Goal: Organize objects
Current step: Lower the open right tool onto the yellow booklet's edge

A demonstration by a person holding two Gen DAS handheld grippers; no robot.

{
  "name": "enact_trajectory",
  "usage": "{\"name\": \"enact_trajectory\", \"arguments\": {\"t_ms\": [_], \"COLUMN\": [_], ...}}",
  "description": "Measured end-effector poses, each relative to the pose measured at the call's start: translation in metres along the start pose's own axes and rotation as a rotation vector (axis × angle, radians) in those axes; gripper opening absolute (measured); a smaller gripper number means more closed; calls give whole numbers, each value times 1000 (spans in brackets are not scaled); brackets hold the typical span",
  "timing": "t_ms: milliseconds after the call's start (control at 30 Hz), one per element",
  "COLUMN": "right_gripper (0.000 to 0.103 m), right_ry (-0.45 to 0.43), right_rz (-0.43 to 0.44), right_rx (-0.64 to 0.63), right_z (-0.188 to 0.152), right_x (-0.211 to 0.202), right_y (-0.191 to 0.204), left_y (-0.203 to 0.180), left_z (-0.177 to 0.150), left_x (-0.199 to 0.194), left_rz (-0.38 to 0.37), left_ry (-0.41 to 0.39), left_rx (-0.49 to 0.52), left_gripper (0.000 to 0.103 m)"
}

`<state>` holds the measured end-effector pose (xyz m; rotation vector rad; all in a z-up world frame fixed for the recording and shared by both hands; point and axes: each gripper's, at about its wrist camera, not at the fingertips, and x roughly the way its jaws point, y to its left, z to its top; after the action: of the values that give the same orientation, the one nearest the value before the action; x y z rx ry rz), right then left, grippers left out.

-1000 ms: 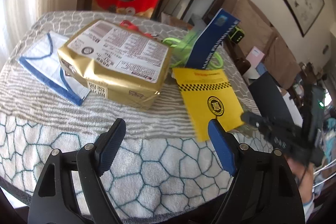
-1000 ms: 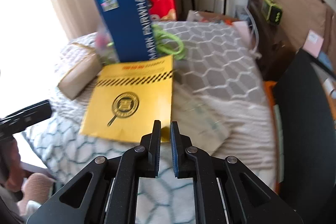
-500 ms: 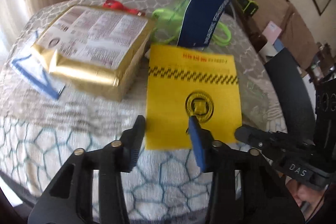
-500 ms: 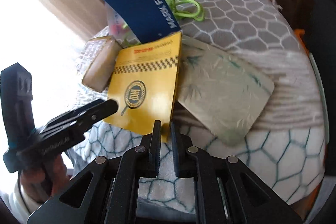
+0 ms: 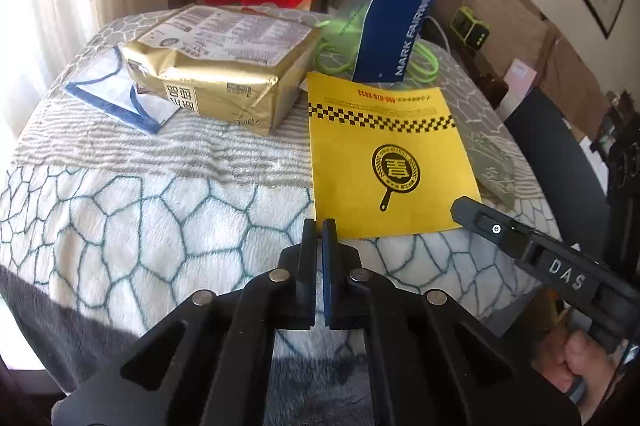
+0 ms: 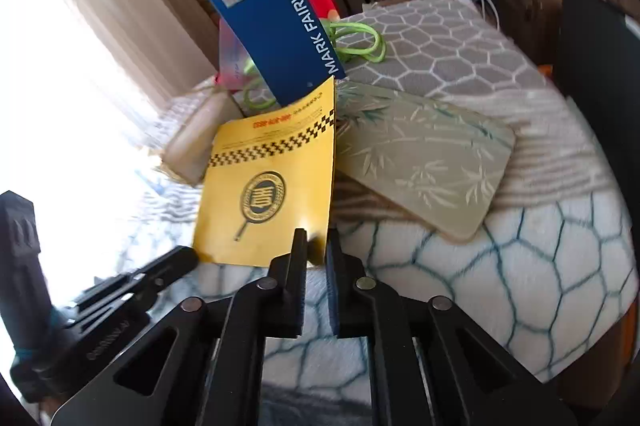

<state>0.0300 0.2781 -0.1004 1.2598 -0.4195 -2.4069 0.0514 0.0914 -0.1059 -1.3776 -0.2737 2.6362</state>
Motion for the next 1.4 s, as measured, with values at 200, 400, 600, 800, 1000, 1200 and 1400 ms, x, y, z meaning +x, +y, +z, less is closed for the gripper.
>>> {"name": "enact_trajectory", "arguments": {"t_ms": [200,400,600,800,1000,1200,1400], "right_gripper": [5,5,5,5,8,8,14], "right_ry": [-24,-50,-35,6,13,9,-3], "right_rz": [14,40,52,89,123,154,163], "right_rx": [39,112,118,117,123,160,166], "right_z": [-14,-26,-32,-34,-31,-34,-30], "right_x": [-26,-45,-39,-25,-19,-14,-12], "right_y": [-8,-14,-13,-9,-3,-11,-11], "left_y": [-12,-34,-15,6,9,17,22], "left_z": [-4,-10,-15,-10,-8,-20,-25], "left_x": [-40,-62,-50,-38,-33,-24,-29], "left_rz": [-59,-69,-89,-113,-123,-129,-152], "left_ry": [-33,-92,-53,-19,20,50,37], "left_rx": [7,102,48,-19,-30,-74,-82], "left_gripper": [1,1,1,1,1,2,2]}}
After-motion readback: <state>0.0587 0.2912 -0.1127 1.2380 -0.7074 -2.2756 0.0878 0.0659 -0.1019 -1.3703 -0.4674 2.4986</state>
